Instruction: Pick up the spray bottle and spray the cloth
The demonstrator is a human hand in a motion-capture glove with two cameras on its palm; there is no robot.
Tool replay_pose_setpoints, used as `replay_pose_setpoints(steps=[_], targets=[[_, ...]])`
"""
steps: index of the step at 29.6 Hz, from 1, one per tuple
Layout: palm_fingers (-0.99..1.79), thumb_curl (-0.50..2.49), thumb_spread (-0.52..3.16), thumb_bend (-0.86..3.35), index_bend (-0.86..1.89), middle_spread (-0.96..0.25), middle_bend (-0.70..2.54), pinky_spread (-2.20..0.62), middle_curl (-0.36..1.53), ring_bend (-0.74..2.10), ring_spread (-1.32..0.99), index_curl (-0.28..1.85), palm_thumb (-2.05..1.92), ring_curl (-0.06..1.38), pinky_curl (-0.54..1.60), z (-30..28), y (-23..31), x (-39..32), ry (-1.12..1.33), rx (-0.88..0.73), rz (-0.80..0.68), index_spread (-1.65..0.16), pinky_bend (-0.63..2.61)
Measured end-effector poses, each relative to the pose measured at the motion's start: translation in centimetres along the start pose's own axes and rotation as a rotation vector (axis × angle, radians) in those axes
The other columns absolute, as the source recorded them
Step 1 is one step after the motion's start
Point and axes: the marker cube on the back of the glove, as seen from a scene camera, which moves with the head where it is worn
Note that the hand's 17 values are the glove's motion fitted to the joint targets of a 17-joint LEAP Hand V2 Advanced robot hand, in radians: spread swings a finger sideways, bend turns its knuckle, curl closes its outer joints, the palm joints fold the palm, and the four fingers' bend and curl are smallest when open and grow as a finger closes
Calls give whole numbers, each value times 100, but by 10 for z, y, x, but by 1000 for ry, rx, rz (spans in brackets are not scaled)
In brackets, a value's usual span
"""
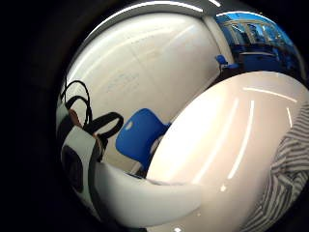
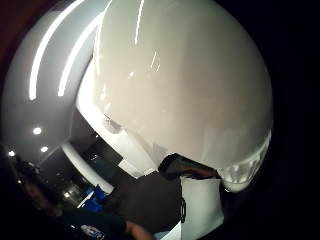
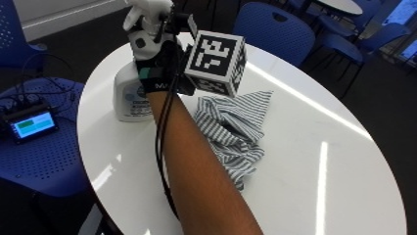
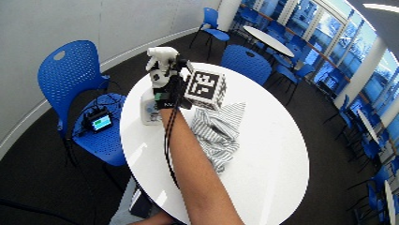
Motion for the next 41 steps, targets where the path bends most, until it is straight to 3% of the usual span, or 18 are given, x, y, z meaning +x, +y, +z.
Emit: replay_pose_setpoints(steps=[16,22,25,31,41], targets=[[137,55,95,-4,16,-24,69,-36,56,80,-24,46,72,46,40,9,11,28,72,13,21,-29,58],[135,51,95,-3,17,-24,68,-36,55,79,-24,46,71,46,40,14,31,40,123,-90,106,-30,57],[125,49,93,-5,15,-23,67,-32,54,74,-22,45,68,45,39,16,41,49,153,-149,111,-30,55],[55,43,91,-7,10,-19,47,-5,48,59,-15,44,55,43,39,18,52,56,182,-283,145,-32,41],[33,38,90,-6,6,-9,31,16,39,48,-9,31,44,35,36,-5,52,43,419,-469,-37,-34,46]])
